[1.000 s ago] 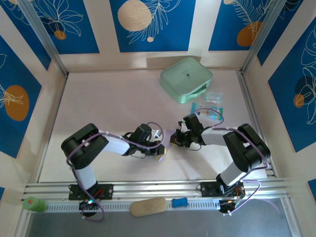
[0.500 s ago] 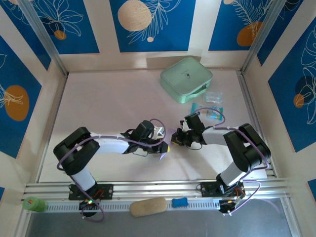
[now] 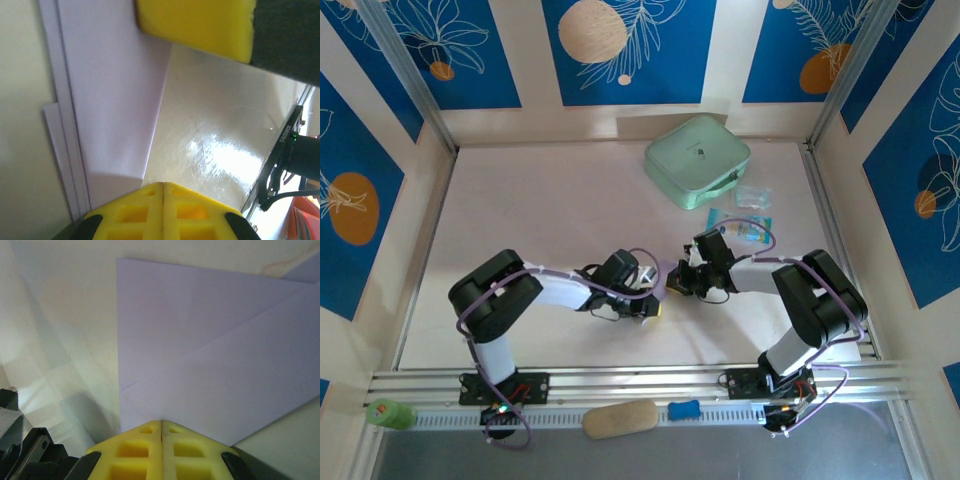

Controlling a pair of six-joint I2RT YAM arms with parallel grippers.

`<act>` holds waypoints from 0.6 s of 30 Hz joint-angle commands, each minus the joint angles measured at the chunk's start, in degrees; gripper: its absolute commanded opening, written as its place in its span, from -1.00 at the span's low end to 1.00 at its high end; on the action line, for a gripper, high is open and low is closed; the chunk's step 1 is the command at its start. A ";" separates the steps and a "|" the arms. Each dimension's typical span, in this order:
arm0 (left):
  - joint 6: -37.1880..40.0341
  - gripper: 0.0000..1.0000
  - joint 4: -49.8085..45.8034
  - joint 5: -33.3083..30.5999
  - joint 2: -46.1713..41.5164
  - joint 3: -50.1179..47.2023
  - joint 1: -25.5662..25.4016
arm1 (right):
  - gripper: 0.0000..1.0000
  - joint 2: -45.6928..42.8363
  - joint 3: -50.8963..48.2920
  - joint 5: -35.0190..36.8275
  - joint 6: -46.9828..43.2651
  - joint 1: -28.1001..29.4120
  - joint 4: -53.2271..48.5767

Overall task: Fold a paper plane with a square sheet of paper (pick it up from the middle)
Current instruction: Fold the wing for the fifth time at the center of the table.

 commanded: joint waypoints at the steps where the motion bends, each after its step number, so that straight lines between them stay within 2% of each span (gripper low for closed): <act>1: 1.11 -1.00 -4.37 -1.20 -1.27 -3.70 -0.46 | -0.98 1.55 -1.00 1.87 -0.24 -0.53 -3.10; 18: 2.98 -1.00 -9.65 -2.41 -9.61 -7.36 -0.57 | -0.99 1.64 -1.15 2.10 -0.49 -1.08 -3.30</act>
